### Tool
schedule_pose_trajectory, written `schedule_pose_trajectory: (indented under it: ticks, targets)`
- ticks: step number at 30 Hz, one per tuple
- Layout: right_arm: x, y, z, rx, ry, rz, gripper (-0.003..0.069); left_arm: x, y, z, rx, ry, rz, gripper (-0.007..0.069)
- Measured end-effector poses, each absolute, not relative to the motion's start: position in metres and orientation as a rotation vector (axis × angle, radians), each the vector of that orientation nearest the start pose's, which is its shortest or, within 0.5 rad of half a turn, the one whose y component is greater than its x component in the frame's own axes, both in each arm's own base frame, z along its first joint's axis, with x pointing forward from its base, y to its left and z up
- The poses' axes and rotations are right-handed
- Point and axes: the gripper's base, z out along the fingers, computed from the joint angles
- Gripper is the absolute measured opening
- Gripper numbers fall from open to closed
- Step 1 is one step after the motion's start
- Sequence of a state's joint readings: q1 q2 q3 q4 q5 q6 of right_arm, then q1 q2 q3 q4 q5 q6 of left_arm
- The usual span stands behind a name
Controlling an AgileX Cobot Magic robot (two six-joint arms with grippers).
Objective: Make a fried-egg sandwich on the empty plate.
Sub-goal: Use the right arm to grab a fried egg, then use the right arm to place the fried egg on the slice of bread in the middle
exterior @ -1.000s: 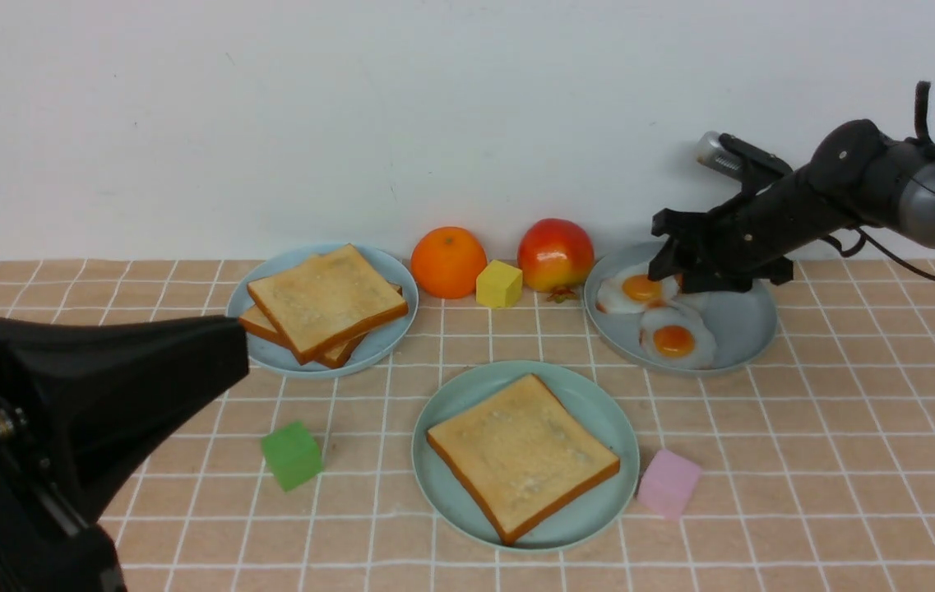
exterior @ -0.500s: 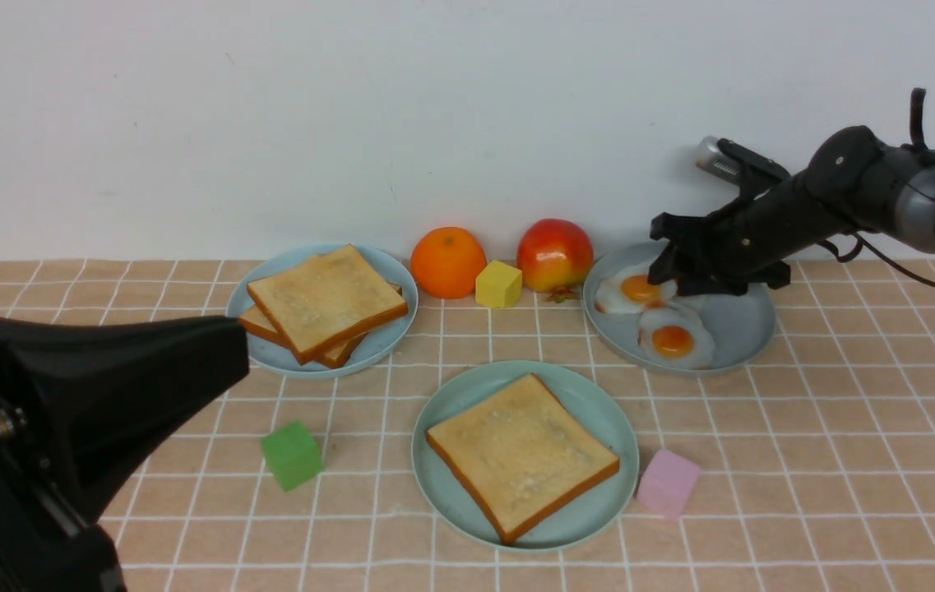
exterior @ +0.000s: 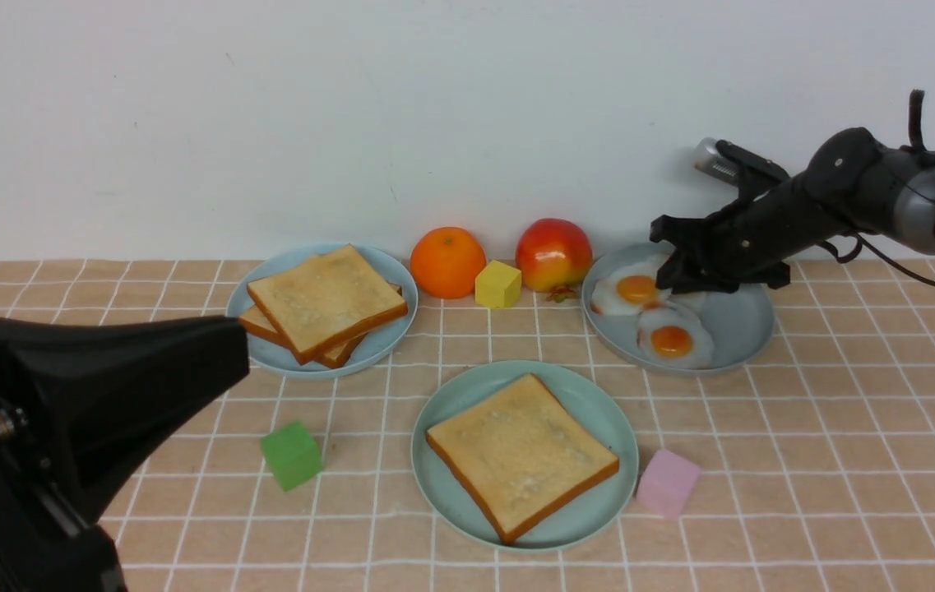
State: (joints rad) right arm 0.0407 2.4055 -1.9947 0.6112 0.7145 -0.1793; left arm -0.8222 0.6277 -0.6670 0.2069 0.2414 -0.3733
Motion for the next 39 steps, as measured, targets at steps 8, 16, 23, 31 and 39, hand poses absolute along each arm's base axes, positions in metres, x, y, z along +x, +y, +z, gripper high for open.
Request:
schedule_pose_trajectory:
  ticks: [8,16,23,31,39]
  targets:
    - [0.526,0.058,0.17,0.191,2.495,0.675,0.0074,0.092,-0.092,0.363,0.518,1.65,-0.699,-0.001]
    - [0.499,0.062,0.26,-0.001,2.42,0.712,0.0074,0.093,-0.091,0.362,0.546,1.65,-0.651,-0.0003]
    - [0.443,0.078,0.295,-0.208,2.542,0.79,0.0074,0.095,-0.088,0.356,0.59,1.693,-0.552,-0.0002]
    - [0.372,0.14,0.242,-0.278,2.615,0.945,0.0073,0.095,-0.086,0.352,0.603,1.735,-0.509,0.0003]
    - [0.373,0.162,0.197,-0.169,2.606,1.011,0.0071,0.095,-0.086,0.352,0.605,1.737,-0.505,0.0006]
